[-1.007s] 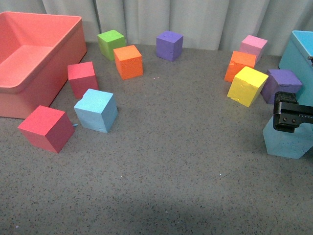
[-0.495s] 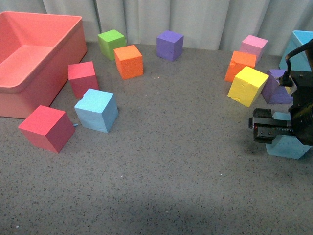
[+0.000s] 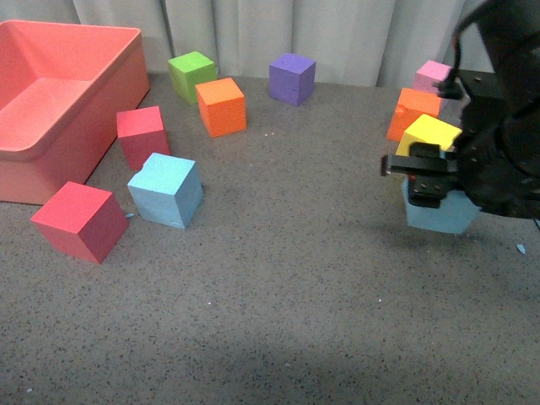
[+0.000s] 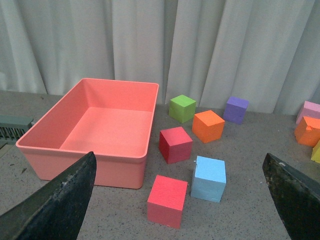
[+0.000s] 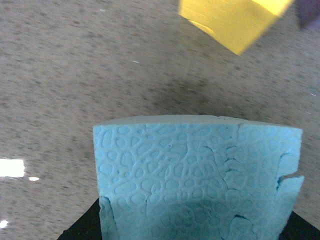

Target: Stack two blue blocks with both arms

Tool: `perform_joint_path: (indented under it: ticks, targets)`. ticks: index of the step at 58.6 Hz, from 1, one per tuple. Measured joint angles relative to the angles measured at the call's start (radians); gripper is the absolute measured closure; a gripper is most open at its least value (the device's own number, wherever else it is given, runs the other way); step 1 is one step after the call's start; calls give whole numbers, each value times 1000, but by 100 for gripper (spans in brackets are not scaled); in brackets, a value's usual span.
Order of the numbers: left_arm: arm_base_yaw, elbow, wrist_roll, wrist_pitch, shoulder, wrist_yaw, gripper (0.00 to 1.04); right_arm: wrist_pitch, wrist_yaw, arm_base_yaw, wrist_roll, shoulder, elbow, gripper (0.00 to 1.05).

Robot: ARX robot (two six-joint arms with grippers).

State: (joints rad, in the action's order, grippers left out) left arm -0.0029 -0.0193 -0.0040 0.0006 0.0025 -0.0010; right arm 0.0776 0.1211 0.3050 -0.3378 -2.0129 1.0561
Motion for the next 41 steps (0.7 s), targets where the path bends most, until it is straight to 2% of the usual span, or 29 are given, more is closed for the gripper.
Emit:
perform_joint_path:
  ticks: [19,39,41]
  targets:
    - [0,0,0,0,0,0,7,103,-19,145,-70,-198,270,58]
    - [0,0,0,0,0,0,7,218,-10,178,-71,-336,455,59]
    - [0,0,0,0,0,0,7,225,-10,178,-69,-339,460,53]
